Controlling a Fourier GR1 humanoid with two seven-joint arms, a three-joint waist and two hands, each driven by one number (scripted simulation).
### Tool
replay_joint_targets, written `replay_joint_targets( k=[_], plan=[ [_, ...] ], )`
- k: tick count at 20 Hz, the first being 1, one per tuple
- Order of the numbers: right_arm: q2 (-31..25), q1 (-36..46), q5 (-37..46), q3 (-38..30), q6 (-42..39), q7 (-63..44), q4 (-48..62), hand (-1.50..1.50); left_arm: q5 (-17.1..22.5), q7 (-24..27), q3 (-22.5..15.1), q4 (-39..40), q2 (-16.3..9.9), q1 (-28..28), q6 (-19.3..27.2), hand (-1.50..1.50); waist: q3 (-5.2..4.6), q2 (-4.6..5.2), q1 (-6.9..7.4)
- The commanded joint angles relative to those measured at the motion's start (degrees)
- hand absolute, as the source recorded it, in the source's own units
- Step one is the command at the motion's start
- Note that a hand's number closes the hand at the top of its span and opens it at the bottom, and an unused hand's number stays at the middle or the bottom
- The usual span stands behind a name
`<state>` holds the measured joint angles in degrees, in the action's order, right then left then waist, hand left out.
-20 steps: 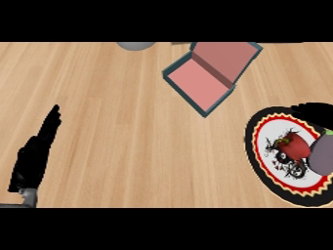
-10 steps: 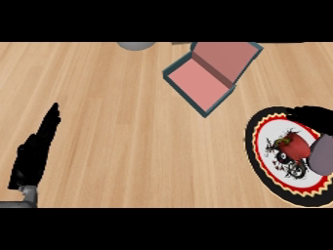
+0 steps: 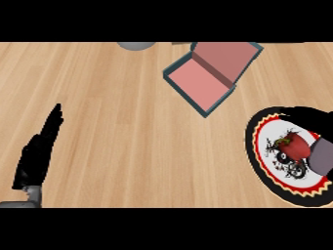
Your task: Pick the bell pepper from the plate and place it in the cardboard box
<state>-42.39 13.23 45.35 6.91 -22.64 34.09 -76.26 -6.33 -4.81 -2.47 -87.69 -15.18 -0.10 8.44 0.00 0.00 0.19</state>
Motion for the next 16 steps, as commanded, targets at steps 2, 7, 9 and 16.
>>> replay_joint_targets(
  k=[2, 7, 9, 16],
  plan=[
    [3.8, 1.7, 4.3, -1.7, -0.9, 0.5, 2.3, -1.50, -1.7, -0.7, 1.4, 1.0, 1.1, -1.4, -1.2, 0.00, 0.00, 0.00, -0.04],
    [3.8, 0.5, 5.3, -4.1, 1.4, 5.9, 5.1, -1.50, -1.9, -1.8, 1.4, -2.4, 2.0, 0.9, -2.3, 0.00, 0.01, -0.01, -0.03],
    [5.8, 2.6, 7.9, -3.4, 0.8, 4.2, 6.9, -1.50, -3.8, 0.2, 0.8, -0.4, 3.0, 0.5, -2.0, 0.00, 0.01, 0.02, 0.02],
    [8.2, 0.1, 9.6, -4.1, -1.0, 2.6, 1.9, -1.50, -3.1, 2.7, 3.4, 0.0, 3.6, 3.5, -3.3, 0.00, -0.01, -0.03, -0.07]
  ],
)
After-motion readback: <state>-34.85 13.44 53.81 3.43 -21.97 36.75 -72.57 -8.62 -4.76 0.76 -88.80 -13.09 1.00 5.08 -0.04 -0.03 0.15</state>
